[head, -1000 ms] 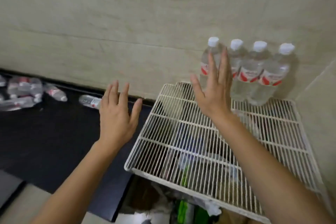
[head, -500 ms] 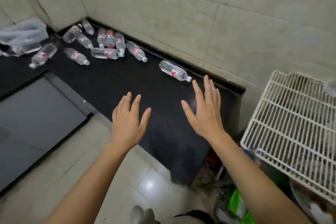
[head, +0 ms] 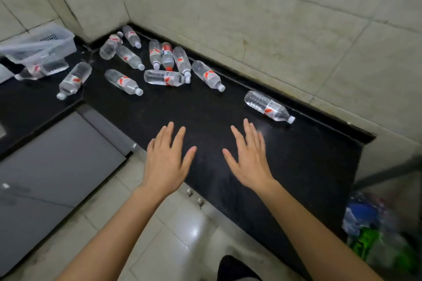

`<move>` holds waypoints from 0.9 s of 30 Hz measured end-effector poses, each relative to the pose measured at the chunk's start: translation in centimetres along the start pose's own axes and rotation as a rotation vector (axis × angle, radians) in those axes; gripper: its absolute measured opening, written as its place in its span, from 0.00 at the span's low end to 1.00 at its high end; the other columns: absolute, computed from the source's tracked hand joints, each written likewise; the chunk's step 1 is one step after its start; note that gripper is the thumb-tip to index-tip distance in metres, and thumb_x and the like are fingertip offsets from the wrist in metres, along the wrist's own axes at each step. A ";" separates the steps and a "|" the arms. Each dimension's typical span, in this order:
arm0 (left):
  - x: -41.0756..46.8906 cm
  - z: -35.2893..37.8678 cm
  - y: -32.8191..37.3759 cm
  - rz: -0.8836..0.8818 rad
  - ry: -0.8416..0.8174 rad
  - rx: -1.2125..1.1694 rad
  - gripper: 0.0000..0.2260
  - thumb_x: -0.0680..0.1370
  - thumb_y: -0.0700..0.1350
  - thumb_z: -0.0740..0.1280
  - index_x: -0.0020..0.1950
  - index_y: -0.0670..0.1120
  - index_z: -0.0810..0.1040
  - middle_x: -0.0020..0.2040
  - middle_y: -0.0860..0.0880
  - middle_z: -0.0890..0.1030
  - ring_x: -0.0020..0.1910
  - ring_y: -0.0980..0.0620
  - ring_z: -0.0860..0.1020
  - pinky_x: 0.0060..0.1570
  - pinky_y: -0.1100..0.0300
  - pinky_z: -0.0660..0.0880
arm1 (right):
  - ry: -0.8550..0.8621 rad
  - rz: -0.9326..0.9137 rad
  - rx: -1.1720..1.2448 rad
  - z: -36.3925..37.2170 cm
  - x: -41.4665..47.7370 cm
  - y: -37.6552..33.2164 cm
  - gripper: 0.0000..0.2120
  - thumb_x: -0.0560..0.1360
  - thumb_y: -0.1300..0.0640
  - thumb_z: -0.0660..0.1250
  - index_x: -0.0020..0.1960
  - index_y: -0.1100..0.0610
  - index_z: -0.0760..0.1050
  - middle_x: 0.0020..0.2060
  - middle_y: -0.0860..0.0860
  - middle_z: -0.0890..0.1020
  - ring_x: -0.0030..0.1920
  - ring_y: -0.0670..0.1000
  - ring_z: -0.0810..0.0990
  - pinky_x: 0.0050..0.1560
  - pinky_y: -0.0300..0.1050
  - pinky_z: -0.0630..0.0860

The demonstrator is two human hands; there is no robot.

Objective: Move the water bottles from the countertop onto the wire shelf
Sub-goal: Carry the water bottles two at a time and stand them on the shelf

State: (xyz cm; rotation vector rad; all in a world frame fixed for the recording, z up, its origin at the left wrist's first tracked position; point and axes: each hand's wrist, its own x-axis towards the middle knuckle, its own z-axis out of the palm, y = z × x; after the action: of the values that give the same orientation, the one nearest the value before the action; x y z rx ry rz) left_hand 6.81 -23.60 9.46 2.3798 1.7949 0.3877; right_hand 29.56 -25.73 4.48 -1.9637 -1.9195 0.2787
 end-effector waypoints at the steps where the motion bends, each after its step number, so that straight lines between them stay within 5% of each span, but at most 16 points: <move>1: 1.4 0.6 -0.1 0.018 -0.012 -0.005 0.31 0.81 0.62 0.52 0.76 0.44 0.68 0.77 0.38 0.66 0.76 0.38 0.65 0.70 0.38 0.67 | -0.003 0.019 -0.004 0.4 1.0 0.6 0.31 0.82 0.44 0.60 0.81 0.53 0.56 0.82 0.58 0.47 0.82 0.57 0.43 0.79 0.54 0.38; 7: 11.4 4.9 0.2 0.184 -0.149 0.089 0.30 0.80 0.61 0.54 0.75 0.44 0.71 0.75 0.37 0.69 0.74 0.37 0.68 0.67 0.38 0.70 | -0.027 0.226 0.026 3.2 8.6 5.8 0.32 0.80 0.49 0.65 0.80 0.56 0.60 0.81 0.61 0.52 0.81 0.62 0.50 0.79 0.62 0.48; 13: 22.1 8.4 -0.2 0.288 -0.250 0.144 0.29 0.78 0.53 0.68 0.76 0.42 0.68 0.77 0.36 0.65 0.76 0.36 0.65 0.69 0.37 0.66 | -0.155 0.439 0.045 5.3 15.6 9.9 0.36 0.81 0.47 0.63 0.82 0.55 0.51 0.81 0.61 0.45 0.82 0.62 0.43 0.80 0.60 0.44; 17: 28.6 10.5 -0.1 0.351 -0.391 0.253 0.32 0.81 0.52 0.65 0.81 0.44 0.57 0.81 0.38 0.55 0.81 0.39 0.54 0.74 0.39 0.58 | -0.178 0.638 0.036 5.9 19.6 12.2 0.39 0.81 0.48 0.63 0.83 0.56 0.44 0.81 0.63 0.42 0.81 0.65 0.41 0.80 0.62 0.43; 22: 37.9 14.1 -0.7 0.538 -0.466 0.438 0.37 0.77 0.46 0.67 0.82 0.45 0.52 0.82 0.38 0.50 0.81 0.38 0.49 0.75 0.37 0.55 | -0.072 0.790 -0.026 5.8 24.6 13.6 0.38 0.80 0.51 0.63 0.83 0.49 0.46 0.81 0.63 0.48 0.78 0.67 0.54 0.75 0.65 0.58; 27: 48.0 18.4 -2.1 0.627 -0.534 0.681 0.39 0.79 0.42 0.65 0.82 0.50 0.43 0.83 0.42 0.44 0.81 0.41 0.41 0.75 0.35 0.49 | -0.220 0.911 -0.053 7.2 28.5 13.9 0.46 0.78 0.43 0.65 0.81 0.45 0.34 0.80 0.59 0.51 0.79 0.68 0.48 0.72 0.74 0.56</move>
State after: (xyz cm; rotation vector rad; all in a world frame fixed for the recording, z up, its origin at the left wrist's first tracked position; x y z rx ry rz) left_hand 22.46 23.88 -2.80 3.0327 1.0009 -0.8750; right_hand 40.75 3.50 -4.20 -2.8177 -0.9980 0.7017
